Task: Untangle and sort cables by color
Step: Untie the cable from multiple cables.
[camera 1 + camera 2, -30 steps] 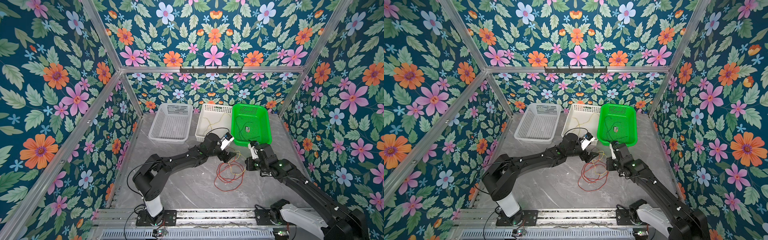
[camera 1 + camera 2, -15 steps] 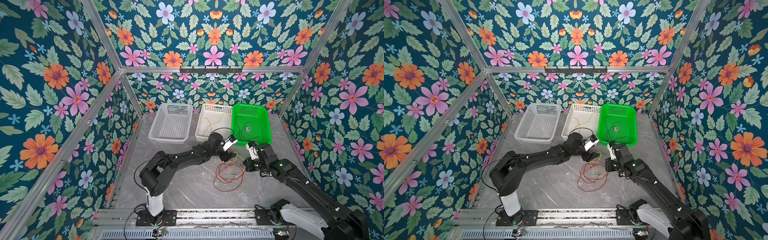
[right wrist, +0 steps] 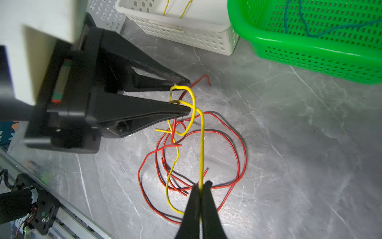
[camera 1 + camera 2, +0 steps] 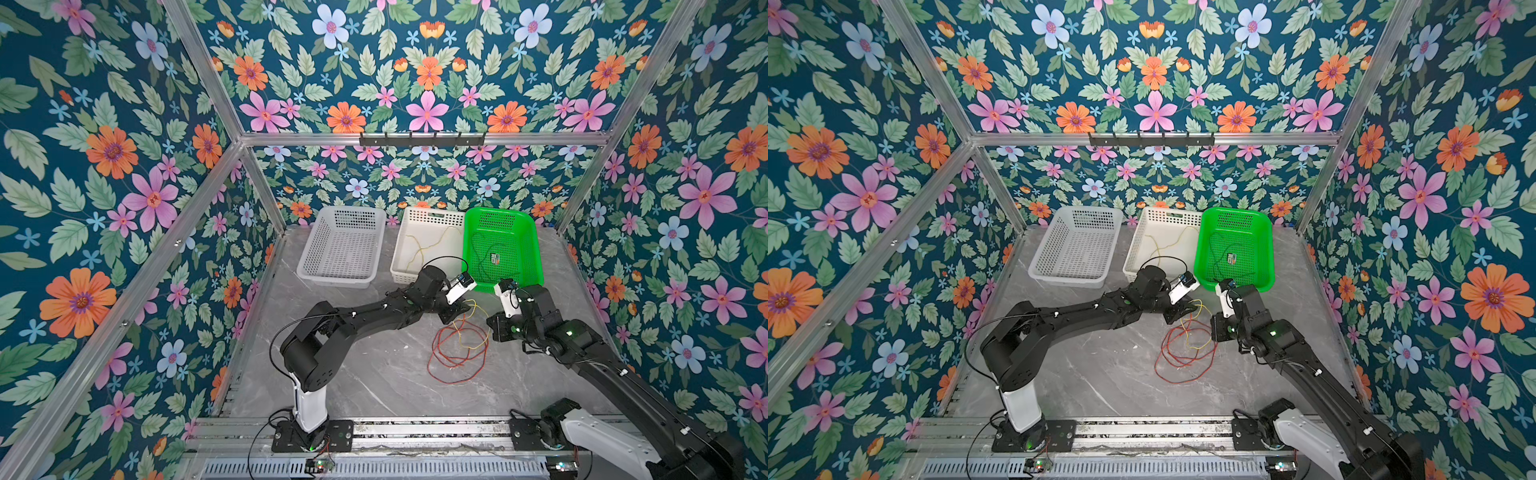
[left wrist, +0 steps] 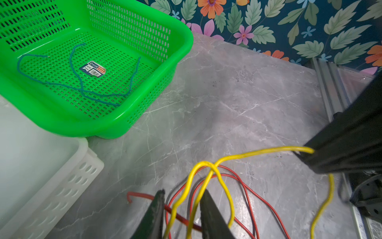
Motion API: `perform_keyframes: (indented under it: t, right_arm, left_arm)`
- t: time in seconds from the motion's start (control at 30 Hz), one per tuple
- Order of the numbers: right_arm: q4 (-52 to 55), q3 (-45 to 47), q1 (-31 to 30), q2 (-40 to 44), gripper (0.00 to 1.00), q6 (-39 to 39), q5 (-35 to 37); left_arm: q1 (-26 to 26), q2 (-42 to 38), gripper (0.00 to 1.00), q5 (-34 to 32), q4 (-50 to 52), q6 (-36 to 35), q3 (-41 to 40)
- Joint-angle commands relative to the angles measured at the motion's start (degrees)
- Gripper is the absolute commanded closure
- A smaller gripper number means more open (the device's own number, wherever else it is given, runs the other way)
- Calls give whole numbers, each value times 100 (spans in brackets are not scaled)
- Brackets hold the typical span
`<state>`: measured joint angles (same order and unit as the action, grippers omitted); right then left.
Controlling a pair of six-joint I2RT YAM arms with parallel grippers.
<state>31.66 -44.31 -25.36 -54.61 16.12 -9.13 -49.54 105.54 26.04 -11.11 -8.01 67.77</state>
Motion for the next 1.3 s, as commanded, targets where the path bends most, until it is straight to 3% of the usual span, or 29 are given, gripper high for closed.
perform_keyframes:
  t: [0.0,0.03,0.4,0.73,1.03,1.27]
  right_arm:
    - [16,-59,0,12,100,-75,69]
    - [20,-66,-3,12,100,-83,77]
    - [360,-170,1,121,100,-69,626]
    - [779,-723,2,379,100,-104,1307]
    - [809,-1598,4,389,100,-203,862]
    - [676,-1695,-3,433,100,-91,455]
  left_arm:
    - [6,-57,85,146,39,-45,-33]
    - [6,-66,100,118,27,-43,-48]
    - [31,-338,100,-39,-416,167,-595]
    - [203,-687,100,-315,-1077,596,-1642]
    - [230,-651,100,-321,-1447,816,-2063]
    - [232,-541,100,-286,-1622,889,-2096]
